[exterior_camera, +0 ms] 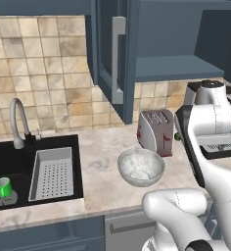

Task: Pick the mug and place it in the sink. Pick the bowl and place it in the open cabinet and then close the cabinet.

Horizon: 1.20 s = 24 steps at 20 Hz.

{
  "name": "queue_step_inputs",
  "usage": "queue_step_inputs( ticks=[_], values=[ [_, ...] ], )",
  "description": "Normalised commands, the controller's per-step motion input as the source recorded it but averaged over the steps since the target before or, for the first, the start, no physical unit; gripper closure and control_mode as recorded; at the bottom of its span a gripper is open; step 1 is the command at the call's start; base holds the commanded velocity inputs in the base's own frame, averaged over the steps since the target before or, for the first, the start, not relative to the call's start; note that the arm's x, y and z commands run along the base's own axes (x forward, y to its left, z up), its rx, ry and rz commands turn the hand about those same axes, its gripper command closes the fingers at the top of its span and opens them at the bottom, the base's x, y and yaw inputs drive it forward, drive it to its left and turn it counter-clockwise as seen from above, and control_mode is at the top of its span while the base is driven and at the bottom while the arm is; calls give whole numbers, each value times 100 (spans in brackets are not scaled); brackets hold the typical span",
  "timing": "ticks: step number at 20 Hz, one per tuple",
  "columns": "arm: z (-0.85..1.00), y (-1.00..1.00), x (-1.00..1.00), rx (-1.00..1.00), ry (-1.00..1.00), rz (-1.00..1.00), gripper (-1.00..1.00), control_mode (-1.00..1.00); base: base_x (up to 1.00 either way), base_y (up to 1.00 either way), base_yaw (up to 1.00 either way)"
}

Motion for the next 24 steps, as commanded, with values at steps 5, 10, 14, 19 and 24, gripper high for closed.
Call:
queue_step_inputs(
  ticks=[5,10,14,19,24],
  values=[
    [0,0,0,0,0,0,-100,100,18,-1,-1],
    [0,0,0,0,0,0,-100,100,18,0,-7],
    [0,0,0,0,0,0,-100,100,23,-2,-7],
    [0,0,0,0,0,0,-100,100,16,0,-12],
    [0,0,0,0,0,0,-100,100,12,0,-11]
  ],
)
